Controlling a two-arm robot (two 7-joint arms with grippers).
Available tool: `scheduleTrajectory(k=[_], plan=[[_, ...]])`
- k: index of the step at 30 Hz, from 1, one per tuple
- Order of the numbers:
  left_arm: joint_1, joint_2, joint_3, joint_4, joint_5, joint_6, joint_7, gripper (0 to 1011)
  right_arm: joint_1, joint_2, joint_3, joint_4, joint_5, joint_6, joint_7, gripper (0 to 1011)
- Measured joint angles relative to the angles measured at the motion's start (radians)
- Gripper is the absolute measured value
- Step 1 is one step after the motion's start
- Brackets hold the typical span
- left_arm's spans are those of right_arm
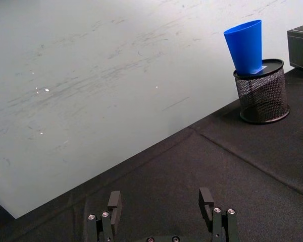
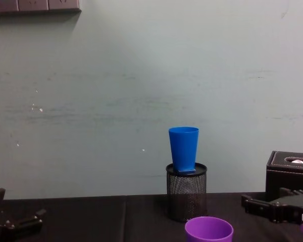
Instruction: Pick up one cup with a gripper and tap it against the other cup.
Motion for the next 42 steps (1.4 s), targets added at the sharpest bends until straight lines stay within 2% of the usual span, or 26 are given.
scheduleTrajectory(k=[42], plan=[[0.0, 0.0, 0.0, 0.0, 0.0, 0.0, 0.0, 1004, 0.0, 0.0, 0.0, 0.0, 0.0, 0.0, 0.0, 1003]])
